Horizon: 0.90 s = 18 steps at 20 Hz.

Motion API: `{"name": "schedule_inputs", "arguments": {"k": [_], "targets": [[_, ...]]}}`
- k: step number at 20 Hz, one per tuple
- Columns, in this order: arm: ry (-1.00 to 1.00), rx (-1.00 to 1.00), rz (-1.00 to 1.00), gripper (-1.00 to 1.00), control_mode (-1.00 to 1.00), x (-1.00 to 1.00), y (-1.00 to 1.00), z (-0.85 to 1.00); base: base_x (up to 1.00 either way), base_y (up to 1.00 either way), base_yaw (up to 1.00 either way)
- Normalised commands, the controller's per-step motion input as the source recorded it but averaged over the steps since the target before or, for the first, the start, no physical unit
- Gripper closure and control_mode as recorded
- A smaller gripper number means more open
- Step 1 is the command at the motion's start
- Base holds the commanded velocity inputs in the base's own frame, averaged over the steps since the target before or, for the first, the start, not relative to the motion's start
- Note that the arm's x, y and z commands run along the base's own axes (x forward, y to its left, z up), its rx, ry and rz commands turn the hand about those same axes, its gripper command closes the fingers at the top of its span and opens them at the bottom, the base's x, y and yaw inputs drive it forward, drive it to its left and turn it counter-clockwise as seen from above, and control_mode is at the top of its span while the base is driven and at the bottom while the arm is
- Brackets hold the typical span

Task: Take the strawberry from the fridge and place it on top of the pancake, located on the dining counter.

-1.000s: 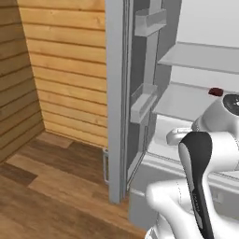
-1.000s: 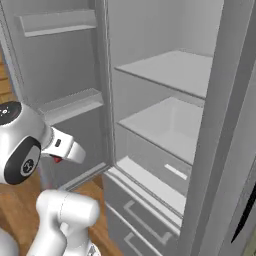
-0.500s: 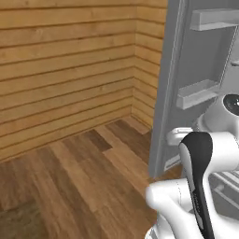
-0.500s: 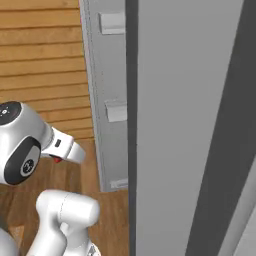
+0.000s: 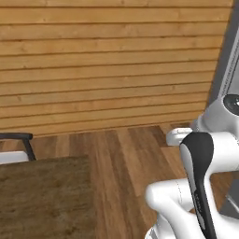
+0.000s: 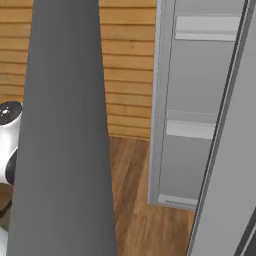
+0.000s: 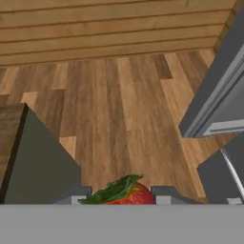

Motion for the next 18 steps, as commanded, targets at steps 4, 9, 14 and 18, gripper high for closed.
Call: {"name": "schedule_inputs", "arguments": {"k": [4,9,14,18], "targets": [[0.00,0.00,0.00,1.00,1.00,0.00,0.00,0.00,0.46,0.22,0.10],[0.00,0.00,0.00,1.00,1.00,0.00,0.00,0.00,0.70,0.33,0.00],[0.00,0.00,0.00,1.00,1.00,0.00,0.00,0.00,0.75,0.39,0.00],[0.00,0.00,0.00,1.00,1.00,0.00,0.00,0.00,0.97,0.15,0.00]]}}
